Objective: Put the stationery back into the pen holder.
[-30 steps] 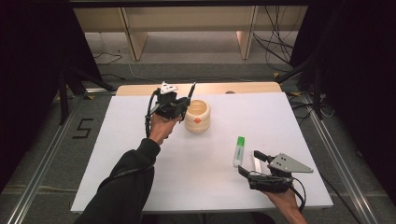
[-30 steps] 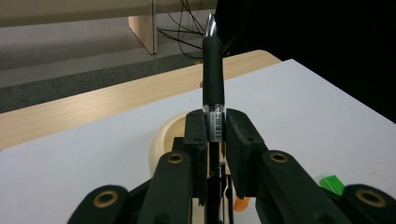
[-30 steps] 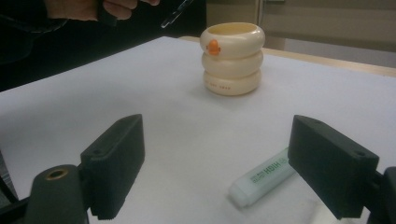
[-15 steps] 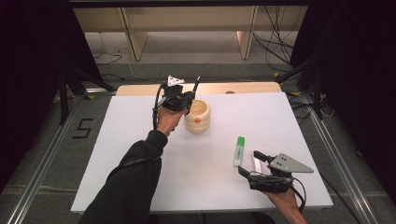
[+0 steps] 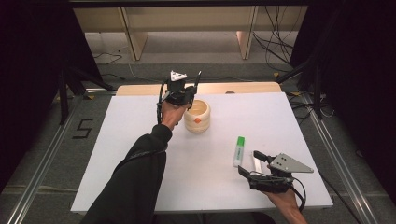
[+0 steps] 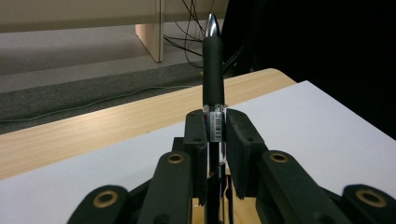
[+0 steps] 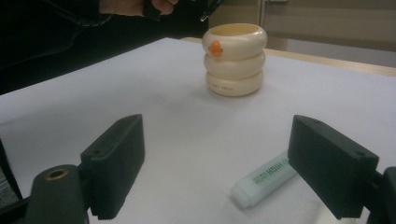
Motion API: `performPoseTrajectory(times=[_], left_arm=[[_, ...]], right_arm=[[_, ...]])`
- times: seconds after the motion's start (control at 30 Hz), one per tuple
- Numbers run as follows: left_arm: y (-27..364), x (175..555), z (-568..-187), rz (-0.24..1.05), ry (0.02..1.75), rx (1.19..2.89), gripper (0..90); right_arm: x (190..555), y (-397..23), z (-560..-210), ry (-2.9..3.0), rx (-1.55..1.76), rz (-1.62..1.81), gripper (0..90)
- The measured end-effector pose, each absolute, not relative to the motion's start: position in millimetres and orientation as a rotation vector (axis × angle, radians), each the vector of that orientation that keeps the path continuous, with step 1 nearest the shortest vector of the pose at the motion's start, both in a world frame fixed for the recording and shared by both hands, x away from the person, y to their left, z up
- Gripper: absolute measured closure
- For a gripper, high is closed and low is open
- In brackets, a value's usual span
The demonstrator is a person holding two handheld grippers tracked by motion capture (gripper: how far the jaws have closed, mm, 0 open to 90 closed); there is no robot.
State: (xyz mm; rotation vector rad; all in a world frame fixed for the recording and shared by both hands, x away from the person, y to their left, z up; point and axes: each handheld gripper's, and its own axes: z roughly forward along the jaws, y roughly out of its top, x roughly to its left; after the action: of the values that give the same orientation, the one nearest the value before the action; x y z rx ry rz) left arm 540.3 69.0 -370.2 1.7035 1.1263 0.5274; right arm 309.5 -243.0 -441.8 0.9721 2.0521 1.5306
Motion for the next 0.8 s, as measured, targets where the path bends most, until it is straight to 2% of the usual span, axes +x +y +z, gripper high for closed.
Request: performPoseTrajectory(times=[0.8], left_arm=[[52.9, 551.3, -385.7, 0.517, 1.139, 1.722, 78.4]], right_arm=[[309.0, -242.8, -441.5, 2.055, 0.969, 1.536, 19.7]])
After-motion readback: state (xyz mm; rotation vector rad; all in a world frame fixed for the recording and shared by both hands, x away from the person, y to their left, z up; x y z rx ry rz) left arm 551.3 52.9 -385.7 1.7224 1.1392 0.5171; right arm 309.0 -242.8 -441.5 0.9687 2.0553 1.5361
